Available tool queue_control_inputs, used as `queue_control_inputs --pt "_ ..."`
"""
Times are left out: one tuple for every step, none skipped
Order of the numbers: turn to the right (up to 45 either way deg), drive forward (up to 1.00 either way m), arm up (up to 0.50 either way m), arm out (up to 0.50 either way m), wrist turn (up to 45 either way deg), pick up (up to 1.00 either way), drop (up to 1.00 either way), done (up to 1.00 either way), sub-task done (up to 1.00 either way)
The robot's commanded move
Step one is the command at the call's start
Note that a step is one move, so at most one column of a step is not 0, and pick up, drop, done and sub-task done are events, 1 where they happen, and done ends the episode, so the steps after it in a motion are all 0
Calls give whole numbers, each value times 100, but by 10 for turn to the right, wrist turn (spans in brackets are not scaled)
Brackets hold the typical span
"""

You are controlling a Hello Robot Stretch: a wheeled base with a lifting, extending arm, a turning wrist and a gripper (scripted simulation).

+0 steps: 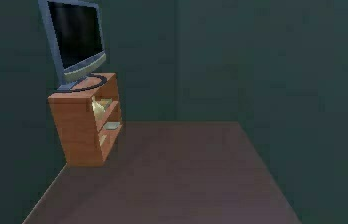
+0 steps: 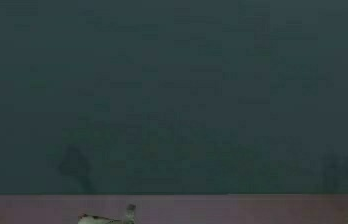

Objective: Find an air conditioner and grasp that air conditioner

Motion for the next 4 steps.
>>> queue_control_inputs --pt "-210 0 0 0 0 0 0 0 0" --pt "0 0 22 0 0 0 0 0 0" --pt "0 0 0 18 0 0 0 0 0" --pt "0 0 0 0 450 0 0 0 0"
